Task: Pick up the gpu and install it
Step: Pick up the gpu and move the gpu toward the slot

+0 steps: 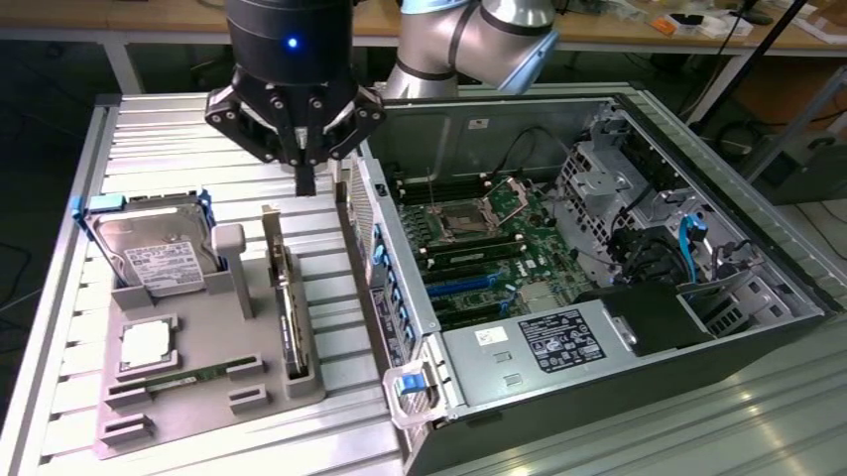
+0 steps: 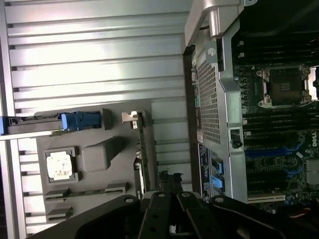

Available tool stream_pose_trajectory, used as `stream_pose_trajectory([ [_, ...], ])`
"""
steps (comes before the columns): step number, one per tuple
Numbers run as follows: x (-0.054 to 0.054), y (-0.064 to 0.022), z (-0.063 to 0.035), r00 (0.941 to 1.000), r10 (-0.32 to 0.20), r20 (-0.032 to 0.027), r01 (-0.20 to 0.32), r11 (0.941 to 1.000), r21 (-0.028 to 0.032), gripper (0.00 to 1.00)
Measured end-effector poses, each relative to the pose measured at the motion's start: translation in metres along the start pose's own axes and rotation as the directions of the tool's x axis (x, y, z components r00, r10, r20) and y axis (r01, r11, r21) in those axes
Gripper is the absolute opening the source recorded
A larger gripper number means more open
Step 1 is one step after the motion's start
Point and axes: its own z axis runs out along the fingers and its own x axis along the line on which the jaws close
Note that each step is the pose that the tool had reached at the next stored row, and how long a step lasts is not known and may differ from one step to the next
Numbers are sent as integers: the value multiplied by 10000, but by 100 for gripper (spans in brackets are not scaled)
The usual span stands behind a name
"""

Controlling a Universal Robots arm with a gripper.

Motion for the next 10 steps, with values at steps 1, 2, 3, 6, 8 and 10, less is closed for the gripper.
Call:
stream_pose_trajectory([
  [1,37,-33,-1,10000,1,2,-1,10000,0,11],
  [2,74,-64,-2,10000,0,1,0,10000,-1,11],
  [3,98,-80,-4,10000,0,1,0,10000,0,11],
  [6,170,-112,-5,10000,0,2,0,10000,-2,11],
  [8,236,-129,-6,10000,0,1,0,10000,-1,11],
  [10,262,-138,-7,10000,-2,1,2,10000,-1,11],
])
